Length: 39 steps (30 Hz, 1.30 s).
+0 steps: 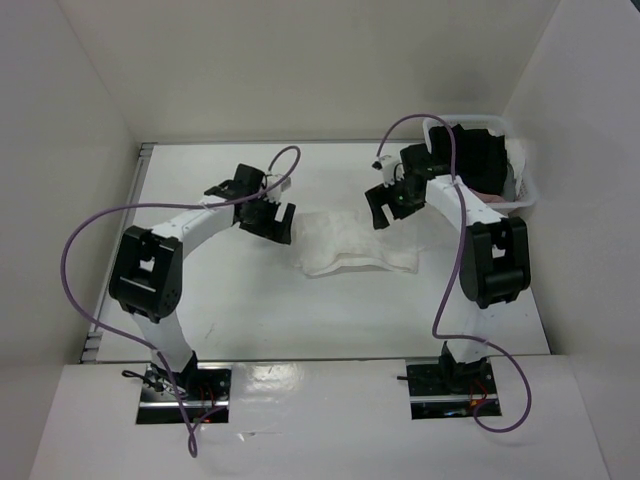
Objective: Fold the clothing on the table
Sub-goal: Fold the skirt
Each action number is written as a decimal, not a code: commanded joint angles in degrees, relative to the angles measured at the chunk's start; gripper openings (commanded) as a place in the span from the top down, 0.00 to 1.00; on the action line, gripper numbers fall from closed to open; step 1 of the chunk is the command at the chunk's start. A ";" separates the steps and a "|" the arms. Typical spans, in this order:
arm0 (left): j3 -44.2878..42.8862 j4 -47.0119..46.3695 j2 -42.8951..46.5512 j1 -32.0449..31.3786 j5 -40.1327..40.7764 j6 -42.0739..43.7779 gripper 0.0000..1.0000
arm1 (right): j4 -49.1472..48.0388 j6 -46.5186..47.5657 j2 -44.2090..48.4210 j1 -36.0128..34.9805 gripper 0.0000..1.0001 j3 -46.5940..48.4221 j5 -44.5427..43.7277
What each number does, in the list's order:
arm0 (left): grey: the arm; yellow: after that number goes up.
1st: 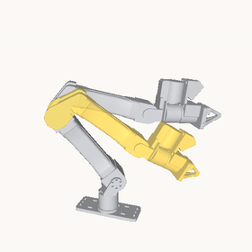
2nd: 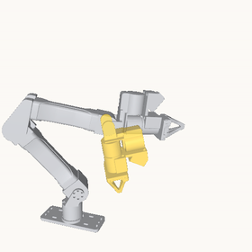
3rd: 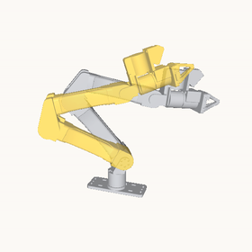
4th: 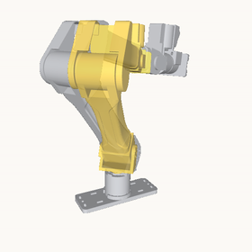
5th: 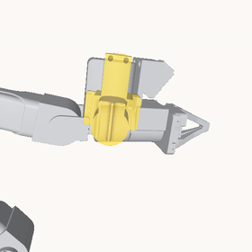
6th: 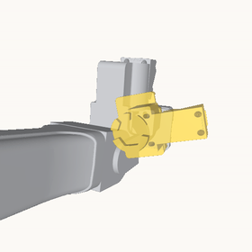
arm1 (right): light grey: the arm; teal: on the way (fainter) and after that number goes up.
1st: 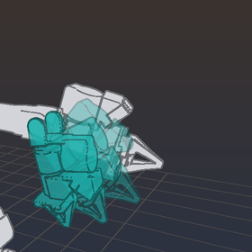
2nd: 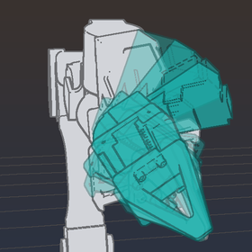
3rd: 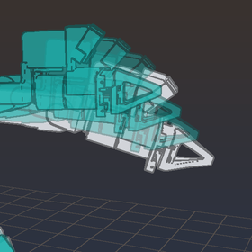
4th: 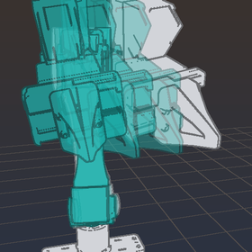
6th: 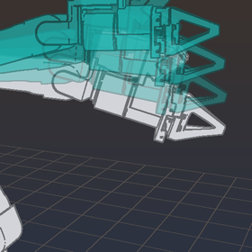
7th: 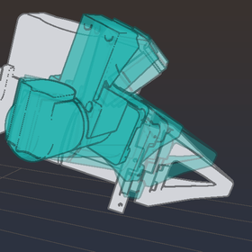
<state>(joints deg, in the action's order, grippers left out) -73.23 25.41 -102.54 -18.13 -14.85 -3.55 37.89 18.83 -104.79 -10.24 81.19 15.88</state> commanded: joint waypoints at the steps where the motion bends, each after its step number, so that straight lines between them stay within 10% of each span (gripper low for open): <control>1: -2.00 -5.80 -0.29 -1.90 4.73 -5.49 0.00 | -1.85 -1.16 2.66 -0.57 0.02 0.37 -2.78; 22: -8.32 -6.96 -13.73 -13.59 31.37 -12.88 0.00 | -3.44 -1.16 2.66 -0.57 0.02 -0.68 -5.07; 39: -6.67 -1.94 -14.18 -7.71 38.75 -13.32 0.00 | -3.44 -1.16 2.66 -0.04 0.02 -0.68 -3.49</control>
<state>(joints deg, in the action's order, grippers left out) -82.76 19.27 -117.54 -27.00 20.58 -17.56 36.64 17.82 -104.75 -10.61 80.97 11.49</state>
